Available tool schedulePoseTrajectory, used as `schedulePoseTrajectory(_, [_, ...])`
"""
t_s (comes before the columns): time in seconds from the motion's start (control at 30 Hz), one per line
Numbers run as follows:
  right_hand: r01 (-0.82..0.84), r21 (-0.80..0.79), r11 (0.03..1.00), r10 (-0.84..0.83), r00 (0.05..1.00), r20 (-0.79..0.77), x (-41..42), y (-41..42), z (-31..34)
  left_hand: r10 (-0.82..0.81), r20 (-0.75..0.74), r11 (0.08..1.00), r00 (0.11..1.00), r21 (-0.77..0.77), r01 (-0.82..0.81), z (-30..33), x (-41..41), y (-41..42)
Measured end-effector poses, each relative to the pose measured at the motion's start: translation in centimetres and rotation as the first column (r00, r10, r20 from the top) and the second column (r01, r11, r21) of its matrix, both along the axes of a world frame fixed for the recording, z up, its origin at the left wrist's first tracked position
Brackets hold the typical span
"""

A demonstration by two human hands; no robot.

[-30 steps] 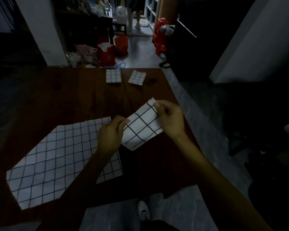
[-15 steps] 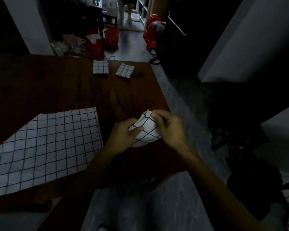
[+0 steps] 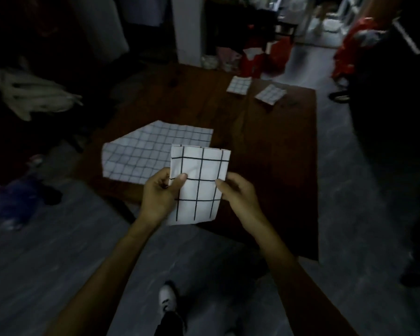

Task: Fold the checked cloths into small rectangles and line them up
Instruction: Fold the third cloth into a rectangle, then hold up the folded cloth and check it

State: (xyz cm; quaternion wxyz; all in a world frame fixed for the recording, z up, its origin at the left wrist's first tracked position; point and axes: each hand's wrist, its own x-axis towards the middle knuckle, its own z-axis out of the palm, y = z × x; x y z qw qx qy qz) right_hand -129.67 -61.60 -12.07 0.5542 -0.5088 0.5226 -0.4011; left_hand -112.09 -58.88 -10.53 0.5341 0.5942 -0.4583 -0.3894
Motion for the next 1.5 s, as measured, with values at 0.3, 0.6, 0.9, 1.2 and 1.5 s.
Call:
schedulePoseTrajectory(0.3, [-0.146, -0.016, 0.989, 0.147, 0.988, 0.050, 11.9, 4.2, 1.0, 0.231, -0.007, 0.973, 0.973, -0.011, -0.232, 0.6, 10.1, 9.6])
schedulePoseTrajectory(0.6, [-0.365, -0.088, 0.927, 0.362, 0.931, -0.047, 32.3, 9.9, 1.5, 0.481, 0.012, 0.870, 0.876, -0.131, -0.476, -0.5, 28.3, 18.3])
schedulePoseTrajectory(0.9, [-0.571, -0.184, 0.800, 0.563, 0.821, -0.098, 50.7, 12.6, 2.8, 0.636, 0.038, 0.765, 0.771, -0.162, -0.623, -0.2, 45.2, 22.7])
schedulePoseTrajectory(1.2, [-0.499, -0.154, 0.853, 0.498, 0.866, -0.047, 63.4, 3.9, -0.4, 0.607, 0.098, 0.794, 0.789, -0.125, -0.595, -2.5, 57.7, 14.0])
schedulePoseTrajectory(1.5, [-0.300, -0.134, 0.944, 0.311, 0.948, 0.065, 73.7, -14.1, -0.2, 0.547, 0.159, 0.837, 0.822, -0.073, -0.543, -0.1, 68.1, -6.1])
